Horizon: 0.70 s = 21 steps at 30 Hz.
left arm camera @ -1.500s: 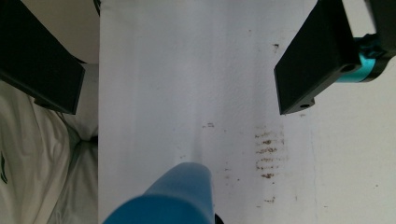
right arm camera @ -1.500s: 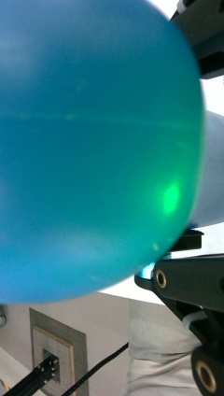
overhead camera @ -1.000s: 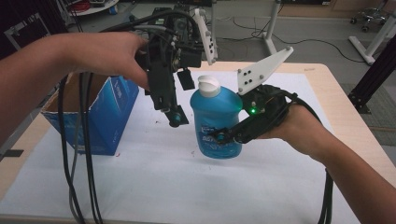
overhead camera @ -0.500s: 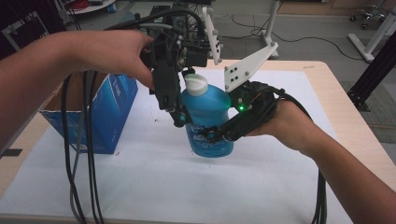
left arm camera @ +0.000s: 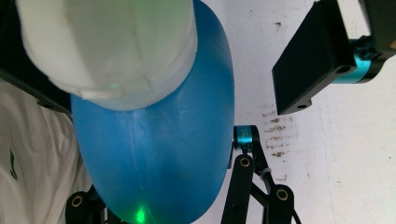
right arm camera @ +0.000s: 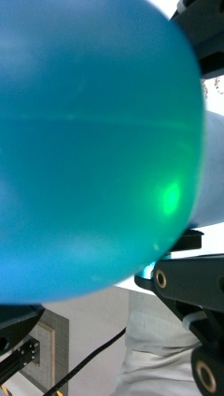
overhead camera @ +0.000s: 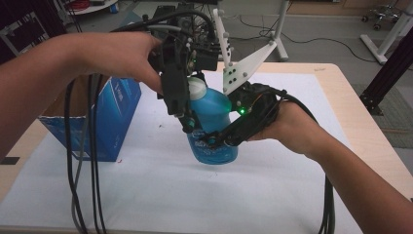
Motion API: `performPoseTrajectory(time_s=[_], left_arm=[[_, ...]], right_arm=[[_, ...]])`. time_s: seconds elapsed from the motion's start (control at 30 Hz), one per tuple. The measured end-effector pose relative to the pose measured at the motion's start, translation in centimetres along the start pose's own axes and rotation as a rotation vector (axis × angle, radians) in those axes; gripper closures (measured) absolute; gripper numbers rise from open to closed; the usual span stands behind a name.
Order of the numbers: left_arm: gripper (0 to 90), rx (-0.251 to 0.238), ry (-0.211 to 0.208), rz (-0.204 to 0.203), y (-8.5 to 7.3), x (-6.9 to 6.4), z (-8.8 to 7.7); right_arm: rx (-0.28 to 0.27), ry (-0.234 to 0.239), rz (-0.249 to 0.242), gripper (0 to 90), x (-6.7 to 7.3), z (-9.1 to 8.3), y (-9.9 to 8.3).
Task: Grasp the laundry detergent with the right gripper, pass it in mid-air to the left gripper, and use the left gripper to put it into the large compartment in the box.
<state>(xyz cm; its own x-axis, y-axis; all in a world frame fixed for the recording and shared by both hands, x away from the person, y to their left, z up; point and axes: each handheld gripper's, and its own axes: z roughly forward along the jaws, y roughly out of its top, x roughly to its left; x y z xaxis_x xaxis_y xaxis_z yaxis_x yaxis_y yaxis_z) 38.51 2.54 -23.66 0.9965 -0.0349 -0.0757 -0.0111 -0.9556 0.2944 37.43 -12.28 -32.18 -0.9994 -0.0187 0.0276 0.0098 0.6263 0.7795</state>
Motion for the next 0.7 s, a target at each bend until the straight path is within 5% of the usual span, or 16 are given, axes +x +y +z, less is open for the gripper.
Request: performPoseTrajectory(time_s=[0.7], left_arm=[[26.0, 0.012, -0.013, 0.041, 0.04, 0.08, 0.01]], right_arm=[[-0.004, -0.007, 0.0, 45.5, -0.1, 0.06, 0.02]])
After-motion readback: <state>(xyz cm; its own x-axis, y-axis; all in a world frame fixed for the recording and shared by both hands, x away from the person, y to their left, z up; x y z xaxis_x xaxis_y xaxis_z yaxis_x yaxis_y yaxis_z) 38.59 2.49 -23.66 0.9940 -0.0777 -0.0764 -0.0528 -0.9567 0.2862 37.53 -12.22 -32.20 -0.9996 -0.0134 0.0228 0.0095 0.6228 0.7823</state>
